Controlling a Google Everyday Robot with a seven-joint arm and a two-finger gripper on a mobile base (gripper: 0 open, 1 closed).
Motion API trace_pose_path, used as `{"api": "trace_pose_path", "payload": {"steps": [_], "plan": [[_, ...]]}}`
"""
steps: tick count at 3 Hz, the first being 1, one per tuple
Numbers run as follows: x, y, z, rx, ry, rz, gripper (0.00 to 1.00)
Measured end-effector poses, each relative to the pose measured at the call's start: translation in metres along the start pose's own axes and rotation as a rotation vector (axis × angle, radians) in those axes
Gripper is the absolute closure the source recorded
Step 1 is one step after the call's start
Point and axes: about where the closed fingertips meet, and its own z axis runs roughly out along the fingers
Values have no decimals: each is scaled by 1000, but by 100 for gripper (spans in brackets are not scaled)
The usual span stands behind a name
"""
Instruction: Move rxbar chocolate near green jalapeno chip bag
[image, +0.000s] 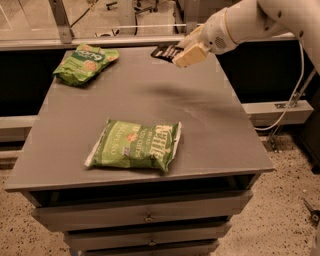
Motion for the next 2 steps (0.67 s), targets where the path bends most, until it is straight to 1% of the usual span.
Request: {"api": "trace_pose_path", "payload": {"steps": [1, 2], "plan": [[0, 0, 0, 0, 0, 1, 100], [14, 41, -3, -89, 6, -27, 100]]}}
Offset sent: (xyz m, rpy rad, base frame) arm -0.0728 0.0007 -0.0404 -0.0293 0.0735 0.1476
